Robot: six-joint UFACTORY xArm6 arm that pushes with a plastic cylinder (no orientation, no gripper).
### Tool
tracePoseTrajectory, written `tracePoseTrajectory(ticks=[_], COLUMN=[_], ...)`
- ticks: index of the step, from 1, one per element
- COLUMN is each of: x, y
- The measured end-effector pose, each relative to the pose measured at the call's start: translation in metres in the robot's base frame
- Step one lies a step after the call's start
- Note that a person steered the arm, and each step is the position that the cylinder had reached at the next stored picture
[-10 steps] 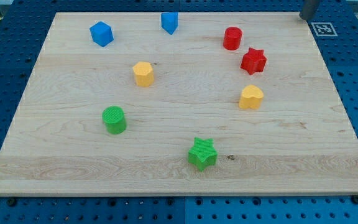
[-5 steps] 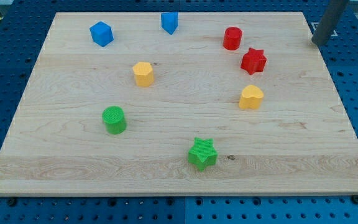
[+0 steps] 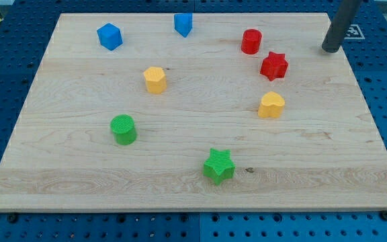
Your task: Slide your arm above the red star
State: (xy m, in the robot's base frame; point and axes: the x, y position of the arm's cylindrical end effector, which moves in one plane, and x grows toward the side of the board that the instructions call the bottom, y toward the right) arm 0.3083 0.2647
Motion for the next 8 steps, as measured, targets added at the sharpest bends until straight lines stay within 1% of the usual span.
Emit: tracePoseTrajectory(ticks=[2, 3, 4, 5, 7, 8], x=[0.000, 0.000, 0.000, -0.012, 0.027, 0.033], y=[-0.060, -0.075, -0.075, -0.088, -0.107, -0.118])
